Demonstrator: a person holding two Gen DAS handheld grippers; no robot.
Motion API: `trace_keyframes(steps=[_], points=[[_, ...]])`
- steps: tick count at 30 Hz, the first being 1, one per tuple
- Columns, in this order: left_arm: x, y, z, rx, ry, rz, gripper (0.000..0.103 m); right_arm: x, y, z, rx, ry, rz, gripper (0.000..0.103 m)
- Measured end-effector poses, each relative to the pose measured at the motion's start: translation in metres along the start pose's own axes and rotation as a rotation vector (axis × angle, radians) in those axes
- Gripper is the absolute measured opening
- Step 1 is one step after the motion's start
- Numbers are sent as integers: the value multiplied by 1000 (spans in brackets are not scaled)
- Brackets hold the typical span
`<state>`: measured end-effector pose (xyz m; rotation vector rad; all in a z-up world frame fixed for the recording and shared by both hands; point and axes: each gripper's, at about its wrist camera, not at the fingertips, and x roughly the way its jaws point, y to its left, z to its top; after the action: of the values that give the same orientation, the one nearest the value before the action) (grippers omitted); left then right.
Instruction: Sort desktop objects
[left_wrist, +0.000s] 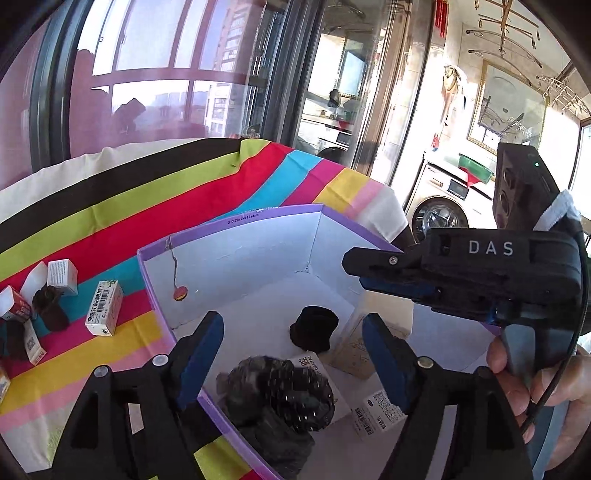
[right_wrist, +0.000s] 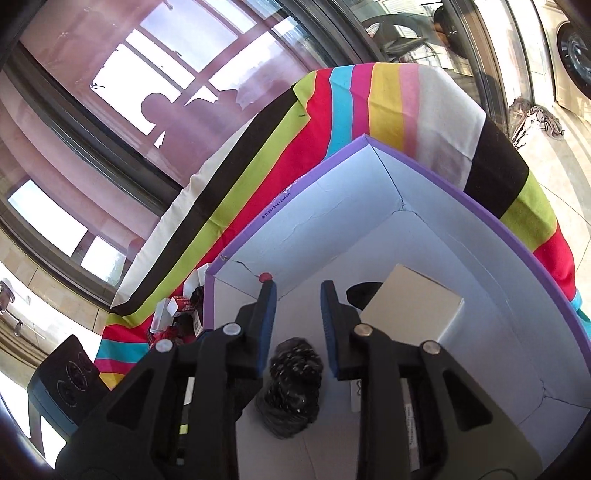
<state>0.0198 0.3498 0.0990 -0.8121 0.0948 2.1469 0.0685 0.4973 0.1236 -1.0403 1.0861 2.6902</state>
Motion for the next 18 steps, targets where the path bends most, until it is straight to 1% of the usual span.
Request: trace_keyframes(steps=[1,2,3,4,5,6,7,8,11,12,14,15,17,18], points=[[-5,3,0,-6,-9,2,78,-1,1,-1,-4,-7,-14,50],[-13,8,0,-12,-23,10,78,-4,5,-2,-16,-23,-27,54],[-21,14,-2,-17,-37,22,79,-6,10,-3,-36,-37,-26,57],[-30,23,-7,-26,-46,46,83,-7,16,-4,-61,-42,-20,58],[-37,34,-13,-44,-46,82,84,-8,22,-5,-85,-42,-13,59],[-42,46,-21,-67,-38,119,87,-8,27,-5,-101,-44,-6,63],[-44,59,-30,-87,-14,154,91,-8,30,-6,-108,-46,-3,68],[-44,72,-40,-102,24,198,93,-7,33,-6,-111,-46,-5,69],[-38,110,-71,-156,131,335,94,-1,38,-8,-123,-34,-19,70],[-37,122,-80,-187,159,357,94,1,40,-9,-132,-26,-26,70],[-37,139,-94,-241,195,369,94,4,48,-13,-174,-9,-48,74],[-37,144,-98,-254,204,379,94,6,53,-15,-208,-1,-60,78],[-32,147,-102,-250,223,391,96,5,65,-21,-281,-1,-92,78],[-30,148,-104,-246,230,407,98,5,71,-23,-316,-2,-93,80]])
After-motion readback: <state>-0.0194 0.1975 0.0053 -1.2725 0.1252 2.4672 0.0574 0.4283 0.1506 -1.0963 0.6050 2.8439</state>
